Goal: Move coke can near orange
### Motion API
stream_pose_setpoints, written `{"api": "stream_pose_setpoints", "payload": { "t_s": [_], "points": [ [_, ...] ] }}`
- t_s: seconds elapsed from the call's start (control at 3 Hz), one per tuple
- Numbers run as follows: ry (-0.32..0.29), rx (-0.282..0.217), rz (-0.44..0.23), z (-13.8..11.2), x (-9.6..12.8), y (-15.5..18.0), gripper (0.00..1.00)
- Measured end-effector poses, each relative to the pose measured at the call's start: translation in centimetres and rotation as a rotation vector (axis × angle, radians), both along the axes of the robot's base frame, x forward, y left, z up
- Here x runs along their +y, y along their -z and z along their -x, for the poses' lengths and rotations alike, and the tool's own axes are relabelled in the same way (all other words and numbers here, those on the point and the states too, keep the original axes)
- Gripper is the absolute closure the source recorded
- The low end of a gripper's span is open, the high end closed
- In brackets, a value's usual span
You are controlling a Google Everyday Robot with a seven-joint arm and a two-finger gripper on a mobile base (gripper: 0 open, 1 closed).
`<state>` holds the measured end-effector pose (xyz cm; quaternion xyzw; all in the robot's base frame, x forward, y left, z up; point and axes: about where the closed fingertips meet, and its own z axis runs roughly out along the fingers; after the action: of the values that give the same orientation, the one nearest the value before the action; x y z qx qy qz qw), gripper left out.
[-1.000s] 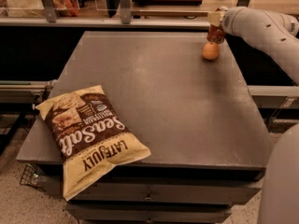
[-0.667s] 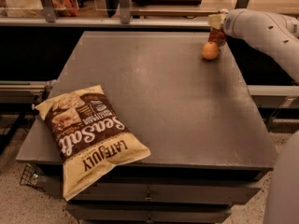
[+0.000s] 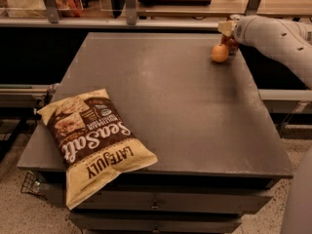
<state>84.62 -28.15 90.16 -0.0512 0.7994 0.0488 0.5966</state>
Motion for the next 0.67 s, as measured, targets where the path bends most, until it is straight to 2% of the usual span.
{"api": "stream_pose_setpoints", "payload": {
  "t_s": [0.33, 0.67],
  "points": [
    [-0.003, 0.007, -0.001, 0.15, 0.24, 0.52, 0.00],
    [-0.009, -0.002, 0.002, 1.10, 0.55, -0.16, 0.00]
  ]
}}
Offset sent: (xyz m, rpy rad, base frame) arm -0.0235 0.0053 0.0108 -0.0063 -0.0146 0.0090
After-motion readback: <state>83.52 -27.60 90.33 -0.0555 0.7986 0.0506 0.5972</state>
